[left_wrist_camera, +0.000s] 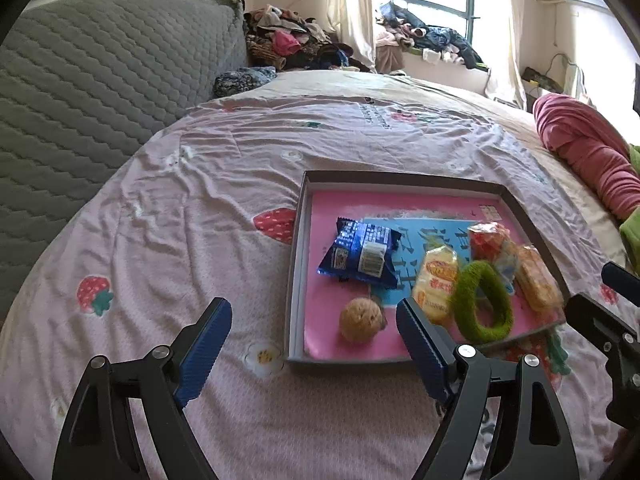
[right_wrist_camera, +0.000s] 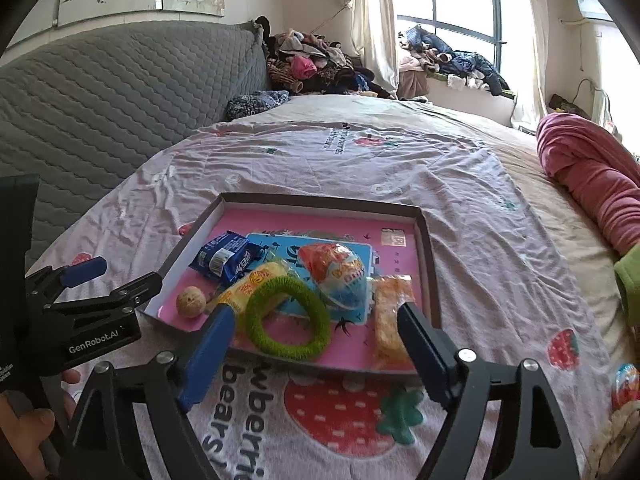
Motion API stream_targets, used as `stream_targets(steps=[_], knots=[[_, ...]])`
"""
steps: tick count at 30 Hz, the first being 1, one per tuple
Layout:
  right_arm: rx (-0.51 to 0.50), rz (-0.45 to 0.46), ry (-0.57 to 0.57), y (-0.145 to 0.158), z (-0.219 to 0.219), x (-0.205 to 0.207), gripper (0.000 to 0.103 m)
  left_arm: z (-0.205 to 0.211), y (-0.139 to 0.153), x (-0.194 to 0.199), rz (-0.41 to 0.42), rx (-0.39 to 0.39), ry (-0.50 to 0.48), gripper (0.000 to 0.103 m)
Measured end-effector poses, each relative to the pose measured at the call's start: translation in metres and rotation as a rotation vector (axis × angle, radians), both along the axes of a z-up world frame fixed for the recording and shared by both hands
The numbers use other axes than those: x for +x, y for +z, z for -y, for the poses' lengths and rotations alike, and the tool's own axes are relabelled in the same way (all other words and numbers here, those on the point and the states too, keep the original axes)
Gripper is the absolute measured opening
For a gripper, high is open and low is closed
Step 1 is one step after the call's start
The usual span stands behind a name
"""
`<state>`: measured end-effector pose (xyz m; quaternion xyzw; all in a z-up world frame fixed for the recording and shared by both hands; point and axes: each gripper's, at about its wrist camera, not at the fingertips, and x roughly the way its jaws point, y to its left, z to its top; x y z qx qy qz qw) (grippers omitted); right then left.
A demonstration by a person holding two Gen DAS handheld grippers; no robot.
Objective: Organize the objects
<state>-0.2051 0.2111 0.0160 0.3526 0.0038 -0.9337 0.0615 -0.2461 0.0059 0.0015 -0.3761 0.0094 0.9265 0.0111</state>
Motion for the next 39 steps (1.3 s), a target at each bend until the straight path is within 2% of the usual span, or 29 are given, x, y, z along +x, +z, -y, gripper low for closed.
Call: stream_targets(steps=[5,9,20,23,32,39], knots=[[0.006,0.003,-0.007,0.007,-0.002,0.022,0.088,0.002,0.007,0.023,-0.007,-0.005,0.004,0.086],[0.011,-0.003,-0.015,0.012,-0.003,0.040,0.094,0.002,0.017,0.044,-0.012,-0.006,-0.004,0.086],[-0.016,-0.021,-0.027,0.038,-0.009,0.090,0.095,0.003,0.046,0.094,-0.010,0.025,-0.009,0.086],[-0.014,-0.043,-0.027,0.048,-0.009,0.104,0.099,0.003,0.052,0.105,-0.020,0.029,-0.005,0.086],[0.002,-0.072,-0.031,0.069,-0.005,0.124,0.102,0.003,0.063,0.131,-0.038,0.008,0.001,0.086],[0.008,-0.090,-0.032,0.076,-0.003,0.134,0.102,0.011,0.071,0.142,-0.054,0.048,0.014,0.087]])
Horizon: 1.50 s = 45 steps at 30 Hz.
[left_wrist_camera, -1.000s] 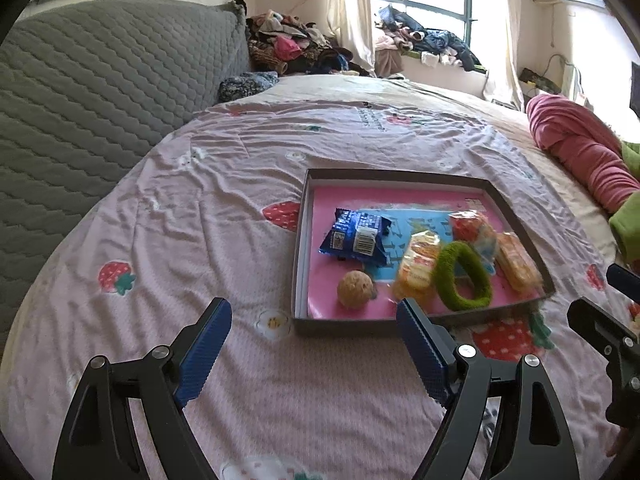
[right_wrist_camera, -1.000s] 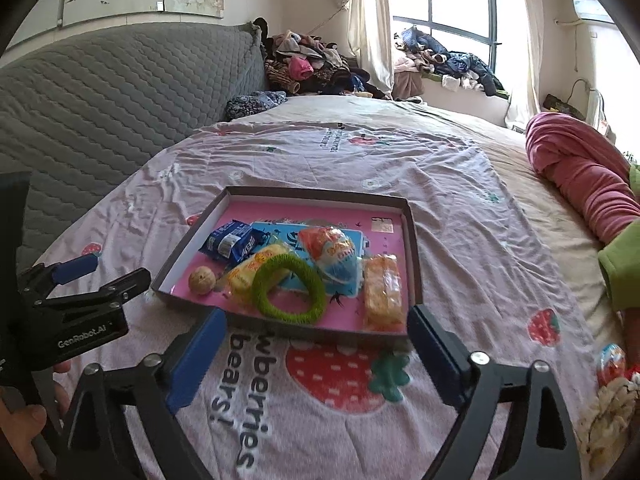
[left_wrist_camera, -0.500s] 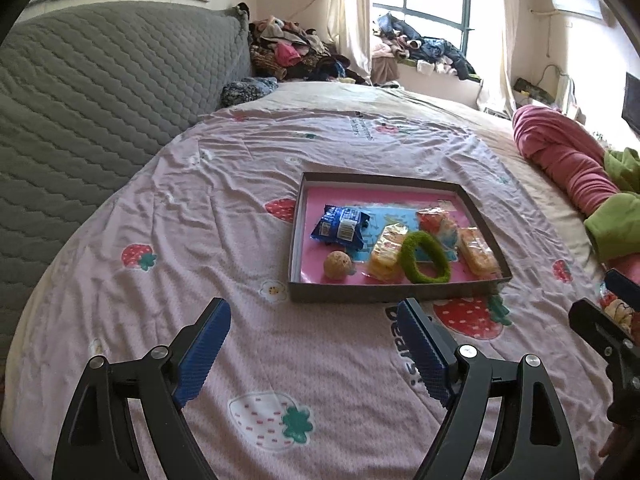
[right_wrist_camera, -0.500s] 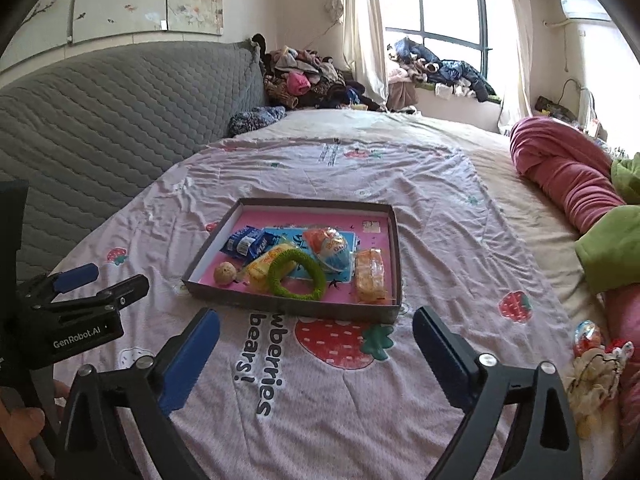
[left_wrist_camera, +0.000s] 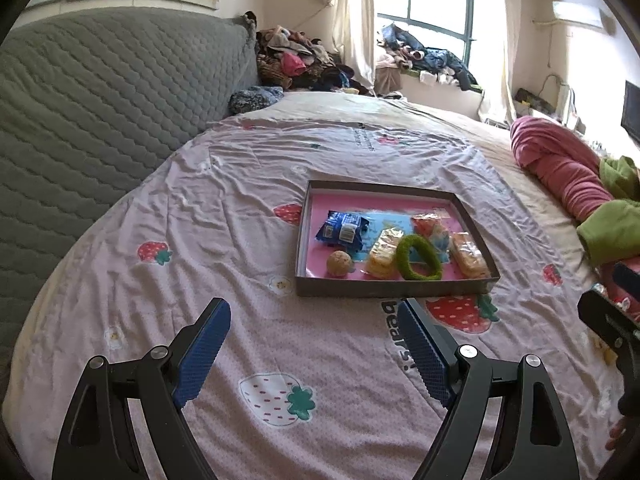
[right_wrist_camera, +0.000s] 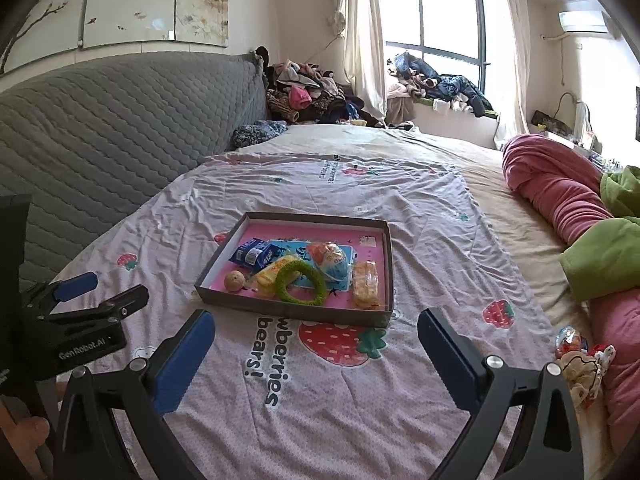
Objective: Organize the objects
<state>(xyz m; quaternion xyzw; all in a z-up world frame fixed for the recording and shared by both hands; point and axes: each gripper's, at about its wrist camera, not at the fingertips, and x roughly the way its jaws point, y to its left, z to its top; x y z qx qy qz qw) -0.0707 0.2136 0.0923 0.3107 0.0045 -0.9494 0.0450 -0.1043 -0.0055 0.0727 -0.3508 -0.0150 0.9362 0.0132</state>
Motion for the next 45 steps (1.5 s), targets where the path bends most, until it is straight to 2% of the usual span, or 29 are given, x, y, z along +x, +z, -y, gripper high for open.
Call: stream_targets(steps=[11,26,38,45], knots=[[0.014,0.005,-0.007,0.002,0.002,0.010,0.103,0.001,0.005,0.014,0.002,0.028,-0.035,0.087],[0.025,-0.047,-0.012,0.014,0.003,0.048,0.103,-0.006,0.015,0.048,-0.040,-0.004,-0.049,0.087],[0.030,-0.049,-0.019,0.012,0.003,0.066,0.103,-0.005,0.013,0.068,-0.046,-0.009,-0.047,0.087],[0.036,-0.022,-0.031,0.003,0.003,0.066,0.103,-0.001,0.008,0.068,-0.044,-0.009,-0.040,0.087]])
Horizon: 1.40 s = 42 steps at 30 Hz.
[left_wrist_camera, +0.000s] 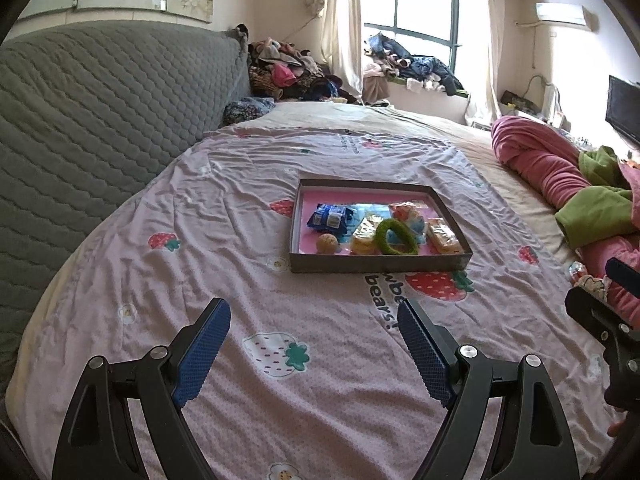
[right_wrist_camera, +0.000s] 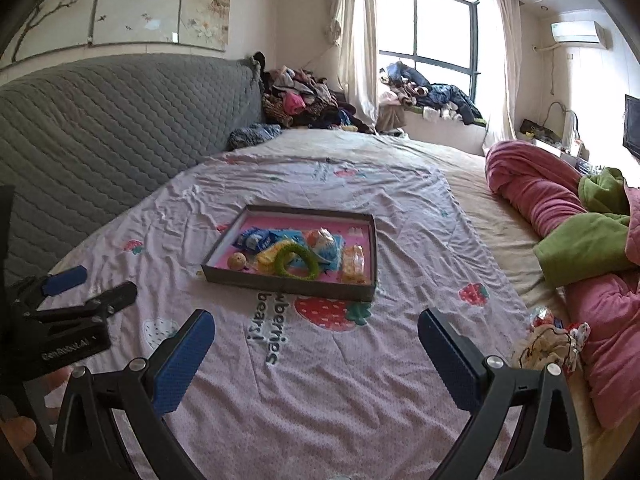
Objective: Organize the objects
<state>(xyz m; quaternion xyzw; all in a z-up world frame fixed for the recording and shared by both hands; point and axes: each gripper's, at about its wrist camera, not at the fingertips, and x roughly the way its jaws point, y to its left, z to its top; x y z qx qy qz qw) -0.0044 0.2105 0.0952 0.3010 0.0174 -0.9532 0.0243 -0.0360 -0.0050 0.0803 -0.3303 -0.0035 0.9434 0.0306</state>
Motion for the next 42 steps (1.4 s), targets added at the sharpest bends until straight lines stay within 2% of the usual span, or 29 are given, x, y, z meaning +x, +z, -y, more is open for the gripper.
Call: stream_targets(steps=[6,13,23,35,42], knots=[[-0.006,0.009,-0.008,-0.012,-0.002,-0.004,0.103,0.003,-0.011,-0.002,0.001,-0.005,0.002,0.087],[-0.005,0.047,-0.016,-0.039,-0.003,-0.008,0.103,0.002,-0.036,-0.008,0.032,-0.015,-0.005,0.087],[0.002,0.081,-0.028,-0.069,-0.010,-0.011,0.103,0.005,-0.070,-0.016,0.072,0.022,-0.002,0.087],[0.013,0.131,-0.047,-0.100,-0.017,-0.011,0.103,-0.003,-0.099,-0.023,0.092,-0.015,-0.012,0.087],[0.027,0.161,-0.052,-0.114,-0.018,-0.012,0.103,-0.001,-0.113,-0.025,0.100,0.018,-0.017,0.087]])
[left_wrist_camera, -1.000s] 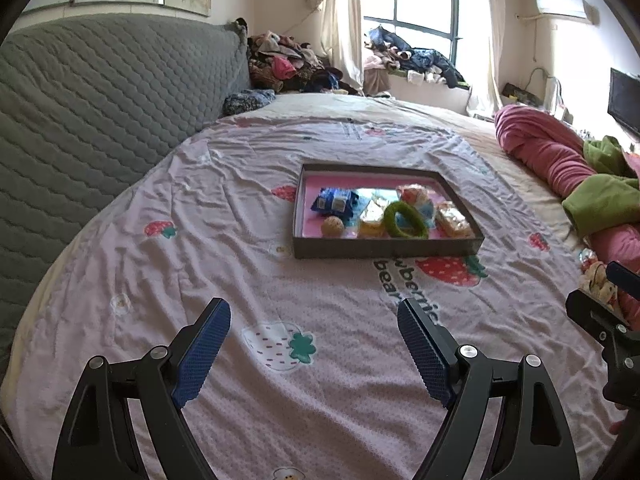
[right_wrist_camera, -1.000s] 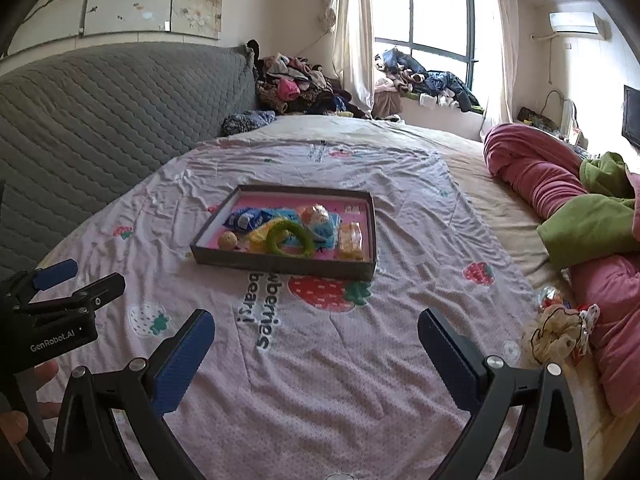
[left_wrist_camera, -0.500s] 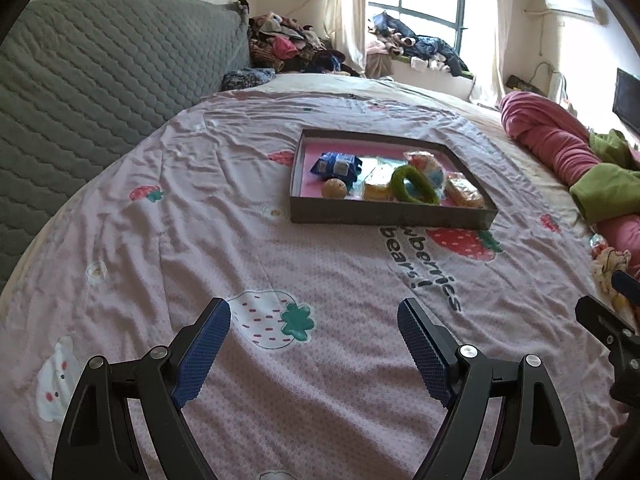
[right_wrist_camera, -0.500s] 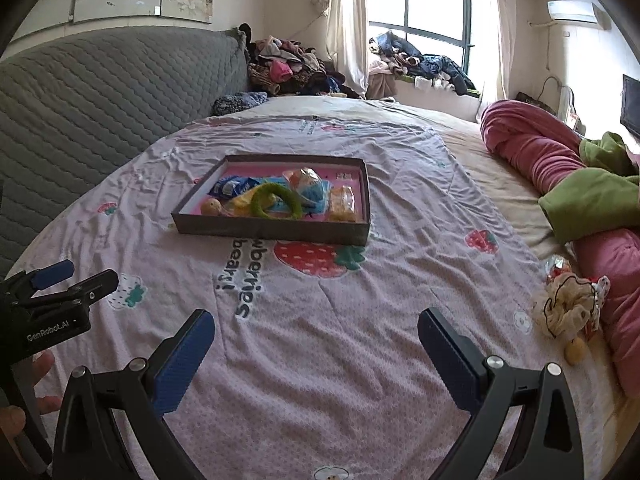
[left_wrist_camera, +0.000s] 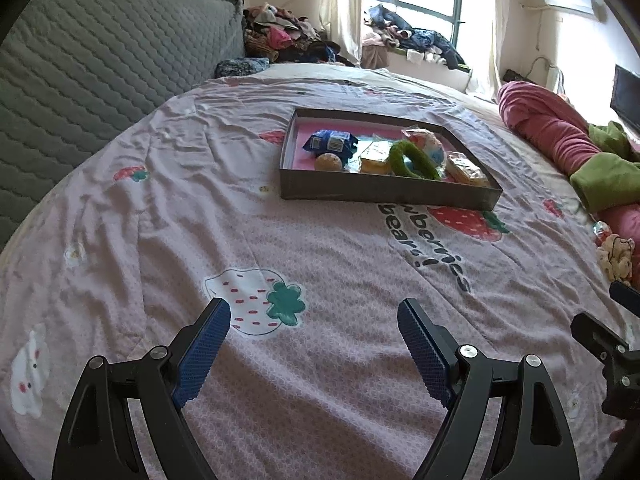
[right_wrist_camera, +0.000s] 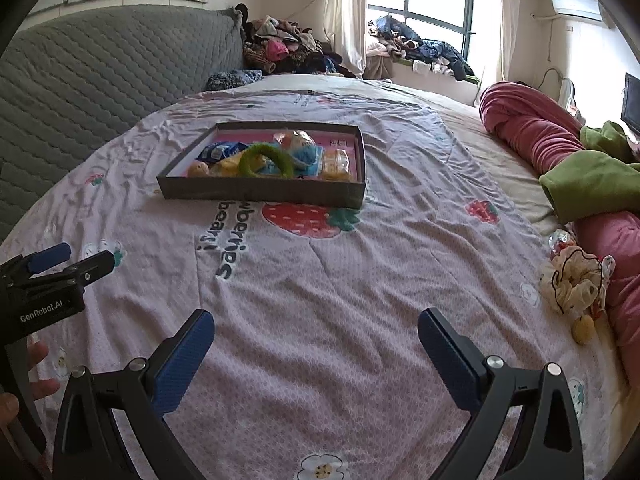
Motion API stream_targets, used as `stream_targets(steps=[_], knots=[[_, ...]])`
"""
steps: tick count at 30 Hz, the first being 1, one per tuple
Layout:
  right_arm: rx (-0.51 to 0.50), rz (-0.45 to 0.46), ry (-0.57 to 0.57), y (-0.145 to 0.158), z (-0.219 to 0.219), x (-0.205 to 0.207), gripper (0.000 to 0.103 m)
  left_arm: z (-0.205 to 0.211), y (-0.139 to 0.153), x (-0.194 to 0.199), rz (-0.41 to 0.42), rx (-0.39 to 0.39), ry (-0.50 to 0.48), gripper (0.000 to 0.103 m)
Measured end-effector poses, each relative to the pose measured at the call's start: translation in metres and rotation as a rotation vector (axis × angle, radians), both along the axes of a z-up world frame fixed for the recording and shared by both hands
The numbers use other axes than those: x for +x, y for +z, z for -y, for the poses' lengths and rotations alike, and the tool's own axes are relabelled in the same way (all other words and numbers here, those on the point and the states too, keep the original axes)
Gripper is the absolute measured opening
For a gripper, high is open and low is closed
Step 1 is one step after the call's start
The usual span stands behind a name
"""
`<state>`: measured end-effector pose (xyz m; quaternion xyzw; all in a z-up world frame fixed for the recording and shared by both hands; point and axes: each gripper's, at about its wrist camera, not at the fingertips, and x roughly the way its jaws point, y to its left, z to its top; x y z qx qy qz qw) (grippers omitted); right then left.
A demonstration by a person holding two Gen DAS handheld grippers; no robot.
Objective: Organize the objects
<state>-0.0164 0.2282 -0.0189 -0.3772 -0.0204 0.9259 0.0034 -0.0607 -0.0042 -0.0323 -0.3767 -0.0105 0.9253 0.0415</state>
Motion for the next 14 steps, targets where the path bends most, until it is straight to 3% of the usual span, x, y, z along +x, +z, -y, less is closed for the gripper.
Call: stream_targets(steps=[9,14], knots=[[0.008,0.003,-0.017,-0.0040,-0.0045,-0.0024,0.103,-0.0016,0.0019,0.0024,-0.049,-0.022,-0.014,0.087],[0.012,0.014,-0.020,-0.0060,-0.0054,-0.0039,0.103,-0.0063,0.0002,0.0021,-0.029,-0.042,-0.026,0.087]])
